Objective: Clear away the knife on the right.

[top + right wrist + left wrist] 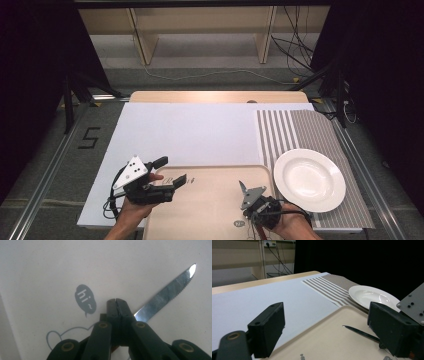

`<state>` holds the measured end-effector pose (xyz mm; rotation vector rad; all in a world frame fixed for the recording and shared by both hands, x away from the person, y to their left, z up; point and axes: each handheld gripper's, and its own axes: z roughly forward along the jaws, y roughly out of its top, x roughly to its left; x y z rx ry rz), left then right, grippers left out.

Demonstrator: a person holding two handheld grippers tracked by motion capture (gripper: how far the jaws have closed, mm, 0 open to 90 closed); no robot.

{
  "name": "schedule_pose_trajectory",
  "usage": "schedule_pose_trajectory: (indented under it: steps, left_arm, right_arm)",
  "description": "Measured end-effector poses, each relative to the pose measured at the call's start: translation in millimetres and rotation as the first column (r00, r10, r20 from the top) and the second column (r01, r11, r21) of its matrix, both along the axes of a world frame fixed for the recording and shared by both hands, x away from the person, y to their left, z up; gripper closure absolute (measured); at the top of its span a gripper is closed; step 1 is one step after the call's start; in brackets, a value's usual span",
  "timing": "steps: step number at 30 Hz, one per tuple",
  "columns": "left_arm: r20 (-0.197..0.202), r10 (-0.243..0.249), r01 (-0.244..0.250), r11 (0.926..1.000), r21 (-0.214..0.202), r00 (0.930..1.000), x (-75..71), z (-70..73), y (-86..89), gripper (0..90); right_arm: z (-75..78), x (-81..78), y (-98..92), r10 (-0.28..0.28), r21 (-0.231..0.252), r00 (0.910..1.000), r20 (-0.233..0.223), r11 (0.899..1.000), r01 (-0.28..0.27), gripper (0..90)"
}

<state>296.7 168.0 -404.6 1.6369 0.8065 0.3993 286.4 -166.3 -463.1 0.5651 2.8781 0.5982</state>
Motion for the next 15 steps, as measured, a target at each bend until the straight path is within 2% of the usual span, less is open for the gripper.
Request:
schedule_pose_trajectory:
  steps: [15]
  left_arm:
    - [-0.001, 0.001, -0.001, 1.0, 0.002, 1.0, -0.1, 0.0, -0.2, 14.4]
  right_arm:
    - [1.7, 2.1, -8.3, -0.021, -0.021, 0.9996, -0.018, 1.0, 0.021, 90.0]
